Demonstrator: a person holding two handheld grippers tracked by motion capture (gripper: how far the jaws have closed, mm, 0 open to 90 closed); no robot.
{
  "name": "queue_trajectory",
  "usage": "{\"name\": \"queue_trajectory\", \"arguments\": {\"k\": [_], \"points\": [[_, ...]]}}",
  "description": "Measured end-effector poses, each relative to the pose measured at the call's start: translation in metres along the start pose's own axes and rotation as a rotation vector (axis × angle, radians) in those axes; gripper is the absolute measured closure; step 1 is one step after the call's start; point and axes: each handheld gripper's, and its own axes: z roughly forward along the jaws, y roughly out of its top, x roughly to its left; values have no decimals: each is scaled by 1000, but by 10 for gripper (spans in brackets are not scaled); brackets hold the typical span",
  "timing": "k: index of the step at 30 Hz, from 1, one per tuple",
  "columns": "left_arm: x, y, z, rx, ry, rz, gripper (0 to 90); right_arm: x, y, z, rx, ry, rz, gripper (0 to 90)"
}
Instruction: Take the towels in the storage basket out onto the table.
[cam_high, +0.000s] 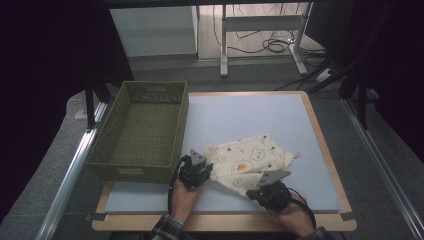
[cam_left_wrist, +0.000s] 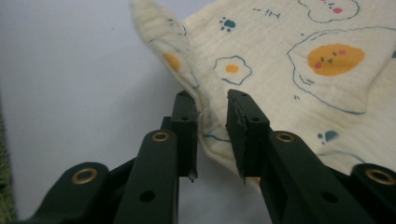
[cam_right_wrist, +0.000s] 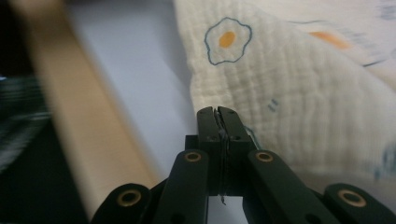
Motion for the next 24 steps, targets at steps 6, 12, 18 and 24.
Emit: {"name": "queue_trajectory", "arguments": {"k": [6,12,18,24], "points": [[3,-7,-7,-23,-3,-23,581,25,-8,-22,-41,97,-3,828],[7,-5,-6,-46,-19,-52,470,-24,3,-45,-81,-80,56,756],[5,2,2,-44,-21,-69,441,-98,18,-41,-98,-262,171,684],[-1,2,12,5,40,-42,517,-155,32,-3,-10,-376,251,583]]}}
